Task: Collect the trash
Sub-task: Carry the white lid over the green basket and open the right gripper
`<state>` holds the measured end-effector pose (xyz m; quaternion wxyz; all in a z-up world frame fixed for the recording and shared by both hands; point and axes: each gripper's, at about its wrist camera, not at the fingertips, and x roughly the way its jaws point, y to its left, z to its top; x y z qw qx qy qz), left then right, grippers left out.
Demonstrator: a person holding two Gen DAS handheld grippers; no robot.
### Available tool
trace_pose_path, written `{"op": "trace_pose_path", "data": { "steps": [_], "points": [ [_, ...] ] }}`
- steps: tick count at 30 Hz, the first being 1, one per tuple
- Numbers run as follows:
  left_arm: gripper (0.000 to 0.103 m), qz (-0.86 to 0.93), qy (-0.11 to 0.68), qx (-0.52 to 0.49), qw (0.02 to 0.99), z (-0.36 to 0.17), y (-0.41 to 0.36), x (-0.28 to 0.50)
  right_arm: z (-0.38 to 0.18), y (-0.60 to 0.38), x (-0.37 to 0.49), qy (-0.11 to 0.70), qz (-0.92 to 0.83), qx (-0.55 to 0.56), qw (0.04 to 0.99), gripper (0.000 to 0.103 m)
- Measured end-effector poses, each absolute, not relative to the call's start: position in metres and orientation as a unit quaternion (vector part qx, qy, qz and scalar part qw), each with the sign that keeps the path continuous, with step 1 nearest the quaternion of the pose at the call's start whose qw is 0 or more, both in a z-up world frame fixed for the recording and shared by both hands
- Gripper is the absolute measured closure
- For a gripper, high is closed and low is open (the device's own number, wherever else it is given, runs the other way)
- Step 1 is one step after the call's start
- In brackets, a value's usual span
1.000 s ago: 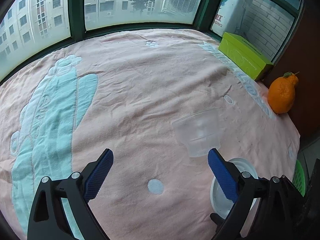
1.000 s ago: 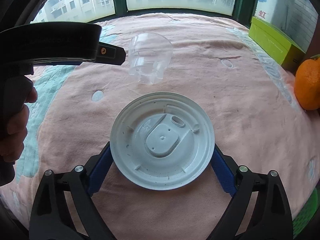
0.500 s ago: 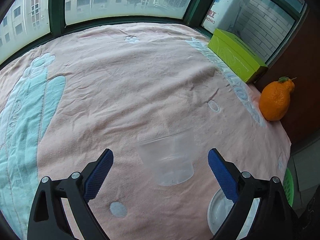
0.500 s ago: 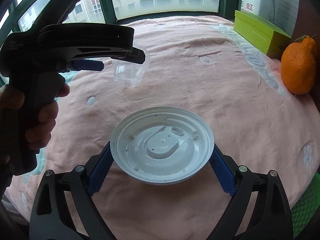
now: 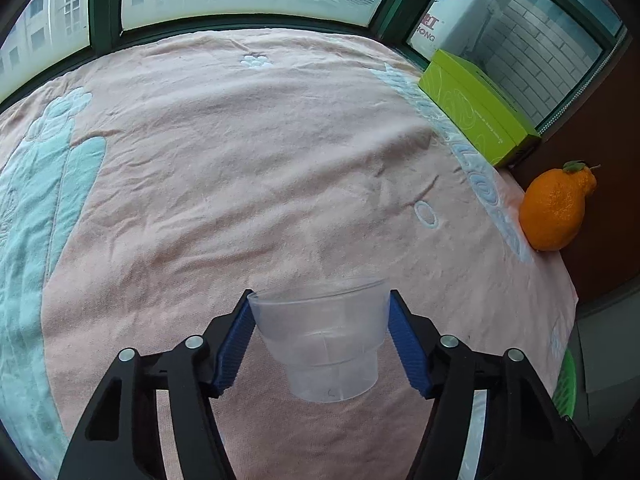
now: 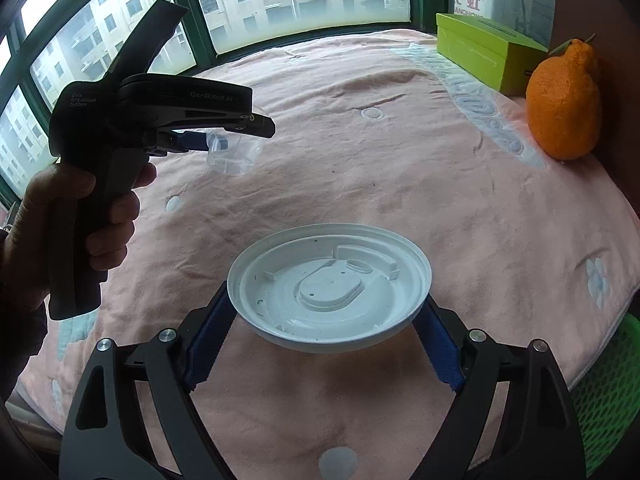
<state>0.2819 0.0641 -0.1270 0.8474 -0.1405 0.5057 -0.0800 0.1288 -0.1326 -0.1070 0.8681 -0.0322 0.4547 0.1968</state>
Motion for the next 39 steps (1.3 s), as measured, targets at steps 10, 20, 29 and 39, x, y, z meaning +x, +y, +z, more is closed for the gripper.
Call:
{"op": "trace_pose_path", "data": {
  "steps": [10,20,29,39],
  "points": [
    [0.044,-0.099,0.482,-0.121,0.862,-0.104,0.048,0.258,-0.093,-0.156,0.115,0.441,0.182,-0.021,0.879,0.019],
    [0.044,-0.155,0.456,-0.103,0.870,-0.069,0.002,0.222,-0.080,-0.213,0.089,0.428,0.137,0.002,0.893,0.019],
    [0.044,-0.210,0.446,-0.072,0.867,-0.050,-0.062,0.195,-0.077,-0.281,0.060,0.425,0.071,0.025,0.902,0.019],
    [0.044,-0.257,0.443,-0.048,0.857,-0.042,-0.122,0.174,-0.096,-0.369,0.041,0.450,-0.011,0.062,0.891,0.019]
  ]
}}
